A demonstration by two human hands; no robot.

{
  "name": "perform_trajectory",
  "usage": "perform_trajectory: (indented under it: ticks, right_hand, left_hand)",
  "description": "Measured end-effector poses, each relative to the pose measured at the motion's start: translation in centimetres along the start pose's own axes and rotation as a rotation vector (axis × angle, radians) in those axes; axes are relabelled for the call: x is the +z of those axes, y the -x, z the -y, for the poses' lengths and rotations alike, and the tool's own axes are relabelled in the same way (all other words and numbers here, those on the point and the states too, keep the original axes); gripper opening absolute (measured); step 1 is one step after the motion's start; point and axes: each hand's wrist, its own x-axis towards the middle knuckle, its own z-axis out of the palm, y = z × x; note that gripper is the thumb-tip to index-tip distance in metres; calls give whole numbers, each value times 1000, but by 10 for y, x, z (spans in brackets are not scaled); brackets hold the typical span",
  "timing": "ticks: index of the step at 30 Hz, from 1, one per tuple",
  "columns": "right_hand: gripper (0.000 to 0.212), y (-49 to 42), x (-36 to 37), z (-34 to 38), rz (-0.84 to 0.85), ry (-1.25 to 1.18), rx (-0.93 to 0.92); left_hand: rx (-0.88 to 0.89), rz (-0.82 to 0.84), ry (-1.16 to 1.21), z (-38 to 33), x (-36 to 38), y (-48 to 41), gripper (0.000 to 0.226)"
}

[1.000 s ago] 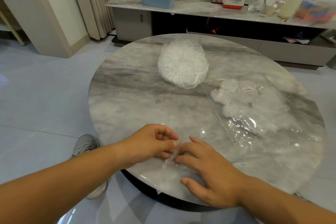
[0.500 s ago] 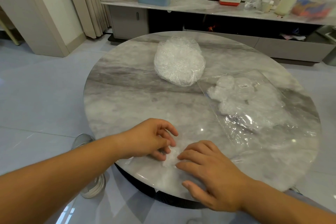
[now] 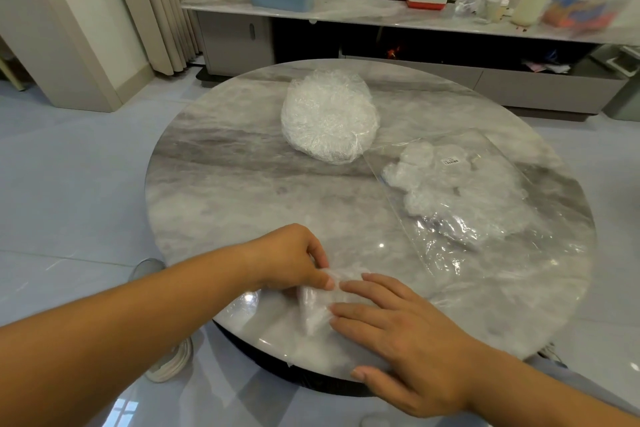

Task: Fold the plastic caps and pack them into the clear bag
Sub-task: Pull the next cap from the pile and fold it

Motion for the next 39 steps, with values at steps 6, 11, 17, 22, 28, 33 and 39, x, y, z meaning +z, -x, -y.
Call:
perform_trajectory:
  ticks: [6,11,17,22,28,33,39]
  right_hand:
    - [44,5,-12,-1,-220,-340,367]
    - [26,-14,-27,5,-346,-1095,807]
    - [40,-28,-29,4,-421,-1503,907]
    - [52,-30,-36,4,-451,-1508,835]
    - [49,-26,-33,1,-438,-1236,698]
    - [53,-15,-24,2,-373,-791,486]
    - [51,-6,-24,8,-310,-464,209]
  left_hand:
    - [-119,-43,568,6,-6,3,18]
    - [-58,-44,840,4,-4,7,18]
    - [22,-9,991,-1,3,9,15]
    - [-28,98,973,-5,10,18,16]
    - [-84,243,936,-9,17,25,33]
    - [-182,375,952,-6,12,24,32]
    - [-257,438,1138,-3,2,22,47]
